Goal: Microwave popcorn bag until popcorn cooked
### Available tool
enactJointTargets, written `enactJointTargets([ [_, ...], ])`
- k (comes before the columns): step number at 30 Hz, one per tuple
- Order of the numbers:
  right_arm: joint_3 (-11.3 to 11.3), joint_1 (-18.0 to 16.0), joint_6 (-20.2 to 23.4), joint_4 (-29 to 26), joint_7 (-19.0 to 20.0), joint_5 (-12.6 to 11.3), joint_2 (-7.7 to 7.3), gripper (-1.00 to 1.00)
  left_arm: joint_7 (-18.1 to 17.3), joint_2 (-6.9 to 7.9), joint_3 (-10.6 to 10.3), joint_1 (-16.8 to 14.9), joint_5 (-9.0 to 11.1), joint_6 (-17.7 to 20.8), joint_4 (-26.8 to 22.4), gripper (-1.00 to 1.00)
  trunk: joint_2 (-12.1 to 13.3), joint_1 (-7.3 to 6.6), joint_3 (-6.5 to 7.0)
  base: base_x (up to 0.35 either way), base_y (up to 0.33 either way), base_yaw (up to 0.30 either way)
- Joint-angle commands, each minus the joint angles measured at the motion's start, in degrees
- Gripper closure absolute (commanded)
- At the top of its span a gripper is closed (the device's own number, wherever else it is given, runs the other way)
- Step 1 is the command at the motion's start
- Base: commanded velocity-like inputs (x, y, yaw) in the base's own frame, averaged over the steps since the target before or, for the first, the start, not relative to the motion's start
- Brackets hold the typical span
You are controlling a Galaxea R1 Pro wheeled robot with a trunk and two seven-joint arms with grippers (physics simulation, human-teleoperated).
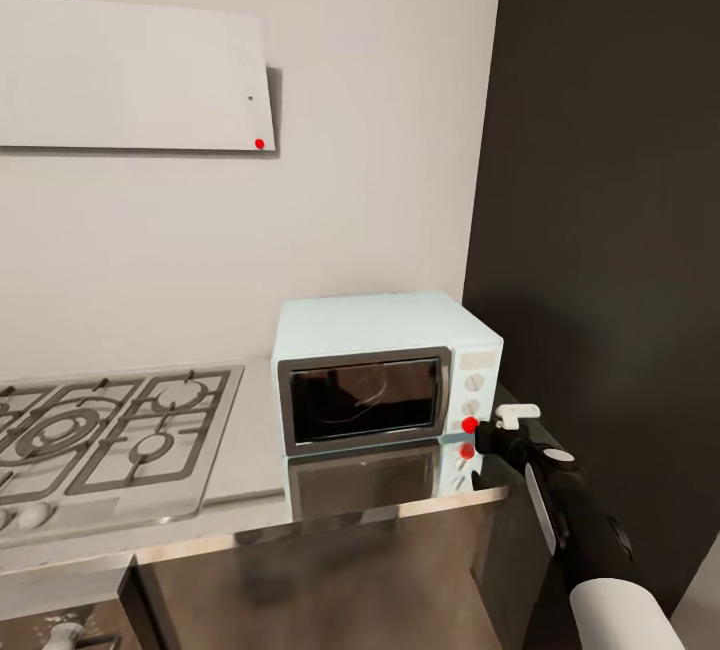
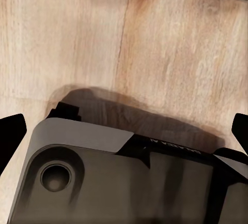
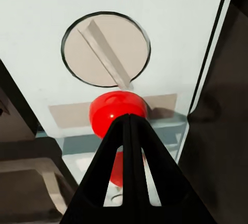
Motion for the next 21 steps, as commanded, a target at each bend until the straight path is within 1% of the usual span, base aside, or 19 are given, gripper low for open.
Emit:
enactJointTargets([
  [1, -0.1, 0.0, 0.2, -0.1, 0.5, 0.7, 0.02, 1.00, -0.2, 0.01, -0.5, 0.0, 0.5, -0.1, 0.0, -1.00, -0.1, 0.01, -0.08, 0.005, 0.000, 0.000],
  [12, -0.1, 0.0, 0.8, 0.6, 0.2, 0.7, 0.04, 1.00, -0.2, 0.01, -0.5, 0.0, 0.5, -0.1, 0.0, -1.00, -0.1, 0.01, -0.08, 0.001, 0.000, 0.000],
  [17, -0.1, 0.0, 0.6, 0.7, 0.2, 0.7, 0.09, 1.00, -0.1, 0.08, -0.5, 0.0, 0.6, -0.1, 0.1, -1.00, -0.1, 0.01, -0.08, 0.115, 0.000, 0.000],
  [21, 0.0, 0.0, 0.4, 0.7, 0.2, 0.7, 0.17, 1.00, -0.1, 0.09, -0.5, 0.0, 0.6, -0.1, 0.1, -1.00, -0.1, 0.01, -0.08, 0.022, 0.000, 0.000],
])
